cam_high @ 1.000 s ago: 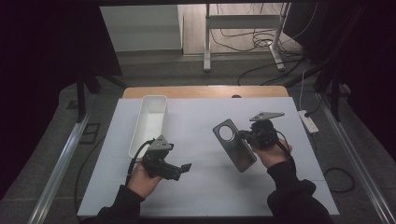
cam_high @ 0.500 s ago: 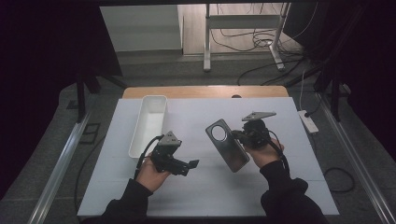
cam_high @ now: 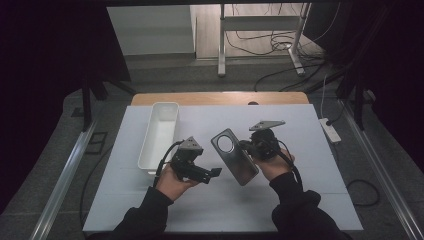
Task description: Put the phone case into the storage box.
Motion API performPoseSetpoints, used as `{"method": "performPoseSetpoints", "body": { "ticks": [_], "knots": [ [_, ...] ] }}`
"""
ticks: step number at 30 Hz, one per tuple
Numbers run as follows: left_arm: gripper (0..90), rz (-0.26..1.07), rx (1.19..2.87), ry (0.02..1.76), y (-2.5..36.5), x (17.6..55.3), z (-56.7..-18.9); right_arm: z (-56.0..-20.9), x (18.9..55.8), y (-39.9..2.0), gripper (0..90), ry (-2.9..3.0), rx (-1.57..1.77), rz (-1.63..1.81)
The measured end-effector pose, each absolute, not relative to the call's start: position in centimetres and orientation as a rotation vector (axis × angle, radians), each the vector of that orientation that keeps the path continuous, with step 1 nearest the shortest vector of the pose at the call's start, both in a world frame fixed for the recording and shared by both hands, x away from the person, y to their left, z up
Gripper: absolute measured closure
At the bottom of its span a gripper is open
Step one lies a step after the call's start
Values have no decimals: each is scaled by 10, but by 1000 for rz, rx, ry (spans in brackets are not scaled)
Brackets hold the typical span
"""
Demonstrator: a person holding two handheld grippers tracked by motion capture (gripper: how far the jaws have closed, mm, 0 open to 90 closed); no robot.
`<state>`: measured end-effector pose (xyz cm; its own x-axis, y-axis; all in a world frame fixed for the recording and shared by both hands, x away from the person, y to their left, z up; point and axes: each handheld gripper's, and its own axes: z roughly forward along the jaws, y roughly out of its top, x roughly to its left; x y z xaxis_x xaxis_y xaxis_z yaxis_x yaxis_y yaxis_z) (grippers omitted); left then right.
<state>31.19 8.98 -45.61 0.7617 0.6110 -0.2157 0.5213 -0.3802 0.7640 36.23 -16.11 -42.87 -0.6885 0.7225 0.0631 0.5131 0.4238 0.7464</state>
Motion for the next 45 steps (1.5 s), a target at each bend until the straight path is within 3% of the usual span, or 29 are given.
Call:
{"method": "performPoseSetpoints", "body": {
  "ticks": [17,27,28,29,32,35,41,45],
  "knots": [
    [239,83,2059,841,79,316,-460,-436,358,-146,882,2436,1053,1133],
    [477,-12,2032,847,79,317,-463,-438,356,-144,880,2445,1035,1132],
    [550,-33,2022,851,80,318,-464,-439,356,-144,880,2449,1033,1131],
    [550,-49,2014,850,81,318,-464,-439,356,-144,880,2449,1033,1131],
    [694,-102,1996,861,84,320,-465,-440,355,-144,879,2456,1029,1127],
    [775,-84,2009,901,86,320,-466,-440,355,-145,875,2456,1026,1131],
    [801,-106,1981,922,93,323,-466,-439,354,-147,851,2462,1015,1168],
    [802,-84,1976,920,99,323,-461,-436,353,-150,711,2457,1005,1179]
  ]
}}
